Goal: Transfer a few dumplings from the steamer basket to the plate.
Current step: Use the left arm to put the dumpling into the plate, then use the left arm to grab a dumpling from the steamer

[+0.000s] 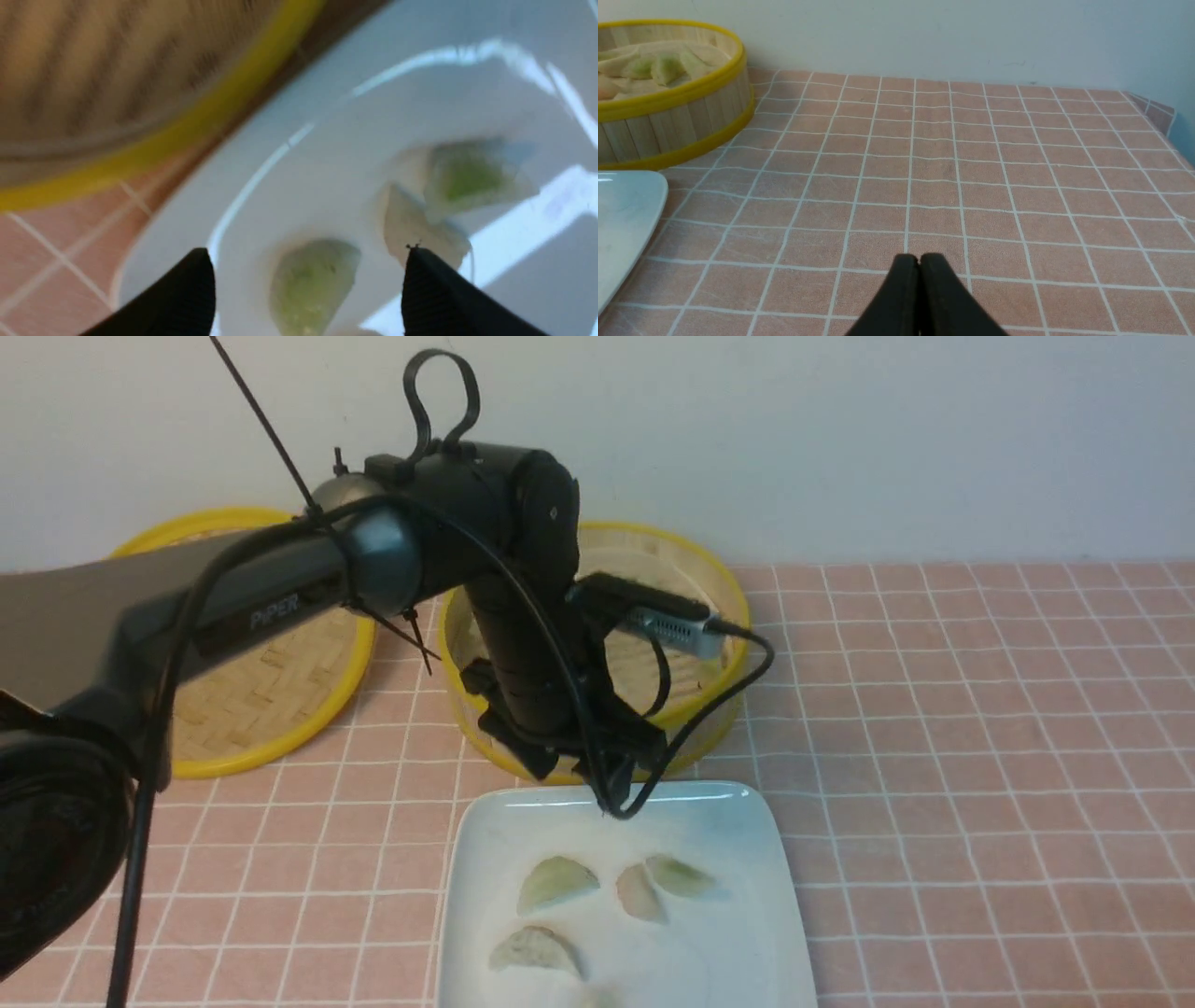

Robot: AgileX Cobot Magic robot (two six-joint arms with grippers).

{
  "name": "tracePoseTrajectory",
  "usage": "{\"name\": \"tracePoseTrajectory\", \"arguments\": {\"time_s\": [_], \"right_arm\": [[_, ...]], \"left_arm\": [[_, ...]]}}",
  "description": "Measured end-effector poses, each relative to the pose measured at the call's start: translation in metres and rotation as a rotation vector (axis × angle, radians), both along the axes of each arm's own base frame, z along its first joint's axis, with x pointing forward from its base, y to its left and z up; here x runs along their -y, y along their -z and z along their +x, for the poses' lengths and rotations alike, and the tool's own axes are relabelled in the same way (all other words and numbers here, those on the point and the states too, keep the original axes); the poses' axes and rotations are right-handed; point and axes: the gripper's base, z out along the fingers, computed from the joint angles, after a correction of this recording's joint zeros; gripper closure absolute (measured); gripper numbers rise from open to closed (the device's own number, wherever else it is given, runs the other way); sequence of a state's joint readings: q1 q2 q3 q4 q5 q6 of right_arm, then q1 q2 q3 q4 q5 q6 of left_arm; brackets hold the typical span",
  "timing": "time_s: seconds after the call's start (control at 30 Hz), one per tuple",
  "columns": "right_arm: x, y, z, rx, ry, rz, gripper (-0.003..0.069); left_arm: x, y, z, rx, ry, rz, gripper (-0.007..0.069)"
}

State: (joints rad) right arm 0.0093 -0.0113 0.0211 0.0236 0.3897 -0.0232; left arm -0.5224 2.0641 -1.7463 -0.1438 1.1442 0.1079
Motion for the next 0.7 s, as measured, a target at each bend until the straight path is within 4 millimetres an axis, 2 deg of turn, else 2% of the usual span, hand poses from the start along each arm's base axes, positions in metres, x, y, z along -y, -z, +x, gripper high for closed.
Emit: {"name": "tracePoseTrajectory", "arguments": {"time_s": [0.1, 0.2, 0.3, 0.4, 0.5, 0.57, 0.7], "right_arm": [[0.0, 0.0, 0.0, 0.0, 0.0, 0.0, 0.0673], [0.0, 0.0, 0.0, 0.0, 0.0, 0.0, 0.0673], [0.0, 0.0, 0.0, 0.0, 0.0, 0.0, 0.0673], [0.0, 0.0, 0.0, 0.0, 0.0, 0.0, 0.0673], [0.0, 0.0, 0.0, 0.0, 0.0, 0.0, 0.0673], [0.0, 0.0, 0.0, 0.0, 0.0, 0.0, 0.0673], [0.0, 0.0, 0.0, 0.0, 0.0, 0.0, 0.0673]], "left_arm": [[0.0, -0.026, 0.015, 0.145, -0.026, 0.003, 0.0191], [-0.005, -0.054, 0.037, 0.331, -0.118, -0.031, 0.028], [-0.013, -0.063, 0.056, 0.449, -0.164, -0.056, 0.0357], [-0.02, -0.052, 0.073, 0.497, -0.18, -0.058, 0.0368], [-0.022, -0.021, 0.087, 0.467, -0.183, -0.029, 0.0324], [-0.02, 0.005, 0.093, 0.431, -0.168, -0.002, 0.027], [-0.015, 0.045, 0.103, 0.416, -0.136, 0.027, 0.0176]]}}
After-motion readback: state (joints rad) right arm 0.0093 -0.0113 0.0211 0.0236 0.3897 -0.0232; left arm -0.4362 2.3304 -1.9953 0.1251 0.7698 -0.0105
